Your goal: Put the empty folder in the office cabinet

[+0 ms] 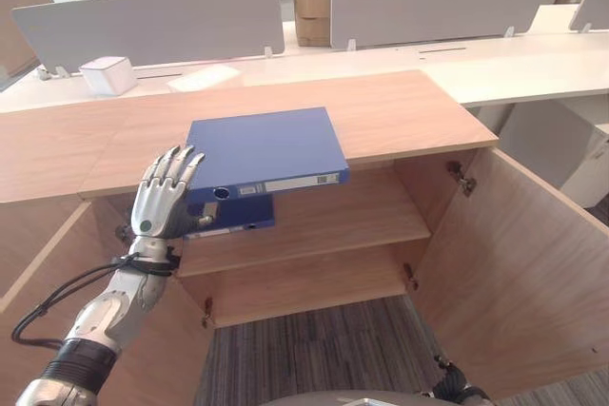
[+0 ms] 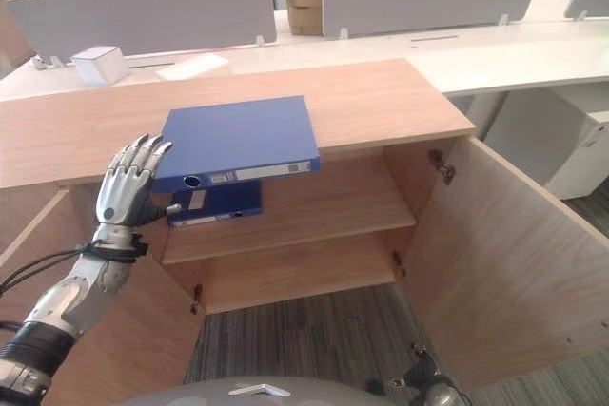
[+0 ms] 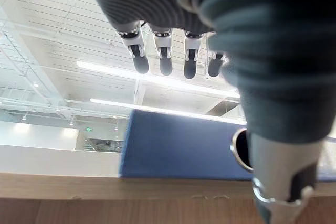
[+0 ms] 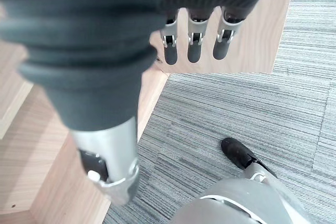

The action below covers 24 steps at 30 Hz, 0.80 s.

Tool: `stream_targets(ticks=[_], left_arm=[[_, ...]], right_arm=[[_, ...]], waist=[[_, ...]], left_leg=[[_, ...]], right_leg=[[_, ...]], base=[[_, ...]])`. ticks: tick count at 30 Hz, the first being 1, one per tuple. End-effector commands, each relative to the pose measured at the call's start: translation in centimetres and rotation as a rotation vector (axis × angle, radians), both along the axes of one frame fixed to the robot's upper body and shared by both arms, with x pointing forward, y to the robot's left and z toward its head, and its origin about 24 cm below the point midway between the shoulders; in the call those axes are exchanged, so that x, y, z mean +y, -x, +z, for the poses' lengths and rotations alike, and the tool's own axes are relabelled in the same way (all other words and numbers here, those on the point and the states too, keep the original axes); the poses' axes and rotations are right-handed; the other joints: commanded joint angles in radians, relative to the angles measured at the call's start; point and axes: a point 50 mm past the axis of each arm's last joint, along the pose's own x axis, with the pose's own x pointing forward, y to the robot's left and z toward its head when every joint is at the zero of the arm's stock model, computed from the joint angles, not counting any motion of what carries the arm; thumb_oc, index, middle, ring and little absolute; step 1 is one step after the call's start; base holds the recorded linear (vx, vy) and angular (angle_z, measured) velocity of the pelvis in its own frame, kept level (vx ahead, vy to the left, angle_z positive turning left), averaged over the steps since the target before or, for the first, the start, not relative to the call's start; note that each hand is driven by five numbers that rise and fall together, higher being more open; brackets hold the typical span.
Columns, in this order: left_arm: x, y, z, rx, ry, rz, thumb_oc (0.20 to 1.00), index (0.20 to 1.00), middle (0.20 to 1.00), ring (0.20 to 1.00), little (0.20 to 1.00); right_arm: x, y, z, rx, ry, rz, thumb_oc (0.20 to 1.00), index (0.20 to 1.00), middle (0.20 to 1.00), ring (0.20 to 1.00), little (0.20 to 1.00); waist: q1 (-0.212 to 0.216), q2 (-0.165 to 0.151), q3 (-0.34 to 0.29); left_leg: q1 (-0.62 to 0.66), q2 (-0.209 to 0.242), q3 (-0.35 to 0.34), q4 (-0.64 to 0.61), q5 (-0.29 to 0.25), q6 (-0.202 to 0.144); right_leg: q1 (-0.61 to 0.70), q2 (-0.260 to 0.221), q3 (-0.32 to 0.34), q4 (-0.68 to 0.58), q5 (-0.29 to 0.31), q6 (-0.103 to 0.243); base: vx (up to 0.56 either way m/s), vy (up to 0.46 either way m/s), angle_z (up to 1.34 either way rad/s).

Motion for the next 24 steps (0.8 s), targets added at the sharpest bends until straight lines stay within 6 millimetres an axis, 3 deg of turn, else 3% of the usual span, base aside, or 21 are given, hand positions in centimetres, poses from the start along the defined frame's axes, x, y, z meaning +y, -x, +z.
stream_targets(ticks=[1, 12, 24], left_arm=[[1.1, -2.2, 3.1, -0.117, -0.119, 0.004, 1.0, 1.0, 1.0, 1.0, 1.0], [0.7, -3.5, 2.3, -0.085, -0.166, 0.009, 1.0, 1.0, 1.0, 1.0, 1.0], [3.6, -5.8, 2.0, -0.045, -0.317, 0.165, 1.0, 1.0, 1.0, 1.0, 1.0]], right_arm=[[0.5, -2.8, 0.6, -0.088, 0.007, 0.04, 1.0, 1.0, 1.0, 1.0, 1.0], [0.6, -2.7, 0.6, -0.095, 0.008, 0.038, 1.0, 1.0, 1.0, 1.0, 1.0], [0.3, -2.4, 0.6, -0.091, 0.017, 0.057, 1.0, 1.0, 1.0, 1.0, 1.0]], waist=[[-0.034, -0.011, 0.012], [-0.053, -0.013, 0.009], [-0.077, -0.014, 0.002]], left_leg=[[-0.026, 0.025, -0.043, 0.002, -0.027, 0.0], [-0.011, 0.022, -0.027, 0.002, -0.036, 0.002], [0.001, 0.015, -0.011, 0.002, -0.043, 0.005]], right_leg=[[0.079, -0.052, 0.007, 0.01, -0.087, 0.042], [0.078, -0.05, 0.025, 0.012, -0.085, 0.045], [0.073, -0.052, 0.039, 0.013, -0.076, 0.053]], base=[[0.0, 0.0, 0.0], [0.0, 0.002, -0.01], [0.01, 0.007, -0.05]])
